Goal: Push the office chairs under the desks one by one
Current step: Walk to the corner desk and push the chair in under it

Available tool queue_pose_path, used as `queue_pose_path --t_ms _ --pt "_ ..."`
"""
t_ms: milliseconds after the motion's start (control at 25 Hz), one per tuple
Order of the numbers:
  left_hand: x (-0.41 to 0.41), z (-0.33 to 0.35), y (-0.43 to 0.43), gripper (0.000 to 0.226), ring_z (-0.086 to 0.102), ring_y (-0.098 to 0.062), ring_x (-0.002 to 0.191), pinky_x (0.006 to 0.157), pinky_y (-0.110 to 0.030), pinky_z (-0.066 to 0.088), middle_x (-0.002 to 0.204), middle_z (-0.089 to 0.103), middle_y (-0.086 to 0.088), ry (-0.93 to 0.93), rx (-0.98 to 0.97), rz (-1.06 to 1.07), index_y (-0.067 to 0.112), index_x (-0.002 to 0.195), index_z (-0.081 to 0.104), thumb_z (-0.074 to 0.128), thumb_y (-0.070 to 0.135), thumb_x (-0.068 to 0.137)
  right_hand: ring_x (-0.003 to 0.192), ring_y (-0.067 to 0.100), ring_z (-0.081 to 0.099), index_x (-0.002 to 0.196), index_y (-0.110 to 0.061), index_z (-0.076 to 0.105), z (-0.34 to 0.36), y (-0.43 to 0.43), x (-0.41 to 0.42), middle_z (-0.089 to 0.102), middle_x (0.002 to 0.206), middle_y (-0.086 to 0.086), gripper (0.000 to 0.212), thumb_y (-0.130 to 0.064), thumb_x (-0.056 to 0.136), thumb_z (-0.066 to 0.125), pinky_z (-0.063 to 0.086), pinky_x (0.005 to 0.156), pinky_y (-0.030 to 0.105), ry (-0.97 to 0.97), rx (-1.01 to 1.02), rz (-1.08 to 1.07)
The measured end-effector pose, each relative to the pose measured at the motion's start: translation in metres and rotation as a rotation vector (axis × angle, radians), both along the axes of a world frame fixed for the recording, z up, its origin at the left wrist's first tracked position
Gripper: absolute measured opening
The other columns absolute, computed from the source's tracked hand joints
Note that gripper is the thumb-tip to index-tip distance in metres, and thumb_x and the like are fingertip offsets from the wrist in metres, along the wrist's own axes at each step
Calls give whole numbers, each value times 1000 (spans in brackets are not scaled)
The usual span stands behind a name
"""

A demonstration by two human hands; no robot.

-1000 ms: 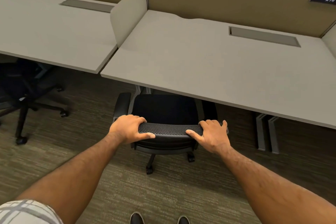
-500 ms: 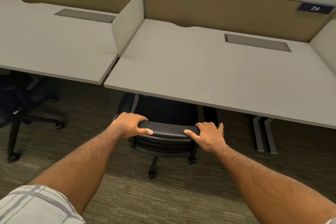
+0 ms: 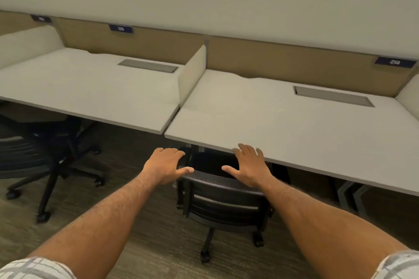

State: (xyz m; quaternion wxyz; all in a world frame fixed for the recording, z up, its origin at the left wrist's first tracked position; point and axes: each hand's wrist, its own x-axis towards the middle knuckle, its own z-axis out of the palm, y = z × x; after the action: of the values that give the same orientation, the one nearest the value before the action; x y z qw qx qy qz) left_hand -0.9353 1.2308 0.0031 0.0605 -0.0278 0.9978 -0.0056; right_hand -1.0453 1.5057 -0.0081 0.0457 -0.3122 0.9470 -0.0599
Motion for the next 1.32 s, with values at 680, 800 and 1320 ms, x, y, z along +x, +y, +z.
queue_pose_path --t_ms 680,800,1320 --pt "317 183 -285 116 37 -34 145 119 -55 25 154 45 -18 461 -518 790 13 146 49 12 95 74 157 26 -7 162 -31 8 191 -414 93 -7 171 4 100 -90 84 26 -9 123 56 406 -299 776" --pt "363 212 -319 113 35 -34 146 120 -55 23 156 42 -18 454 -607 914 13 149 44 15 94 76 157 25 -6 162 -28 10 222 -491 114 -5 171 4 104 -92 81 23 -9 123 56 442 -407 901" --pt "408 276 -451 119 30 -35 149 123 -55 17 159 38 -18 398 -711 1186 12 152 41 9 96 73 157 27 -1 162 -25 12 276 -742 177 1 171 8 106 -90 80 23 -6 124 55 366 -666 1189"
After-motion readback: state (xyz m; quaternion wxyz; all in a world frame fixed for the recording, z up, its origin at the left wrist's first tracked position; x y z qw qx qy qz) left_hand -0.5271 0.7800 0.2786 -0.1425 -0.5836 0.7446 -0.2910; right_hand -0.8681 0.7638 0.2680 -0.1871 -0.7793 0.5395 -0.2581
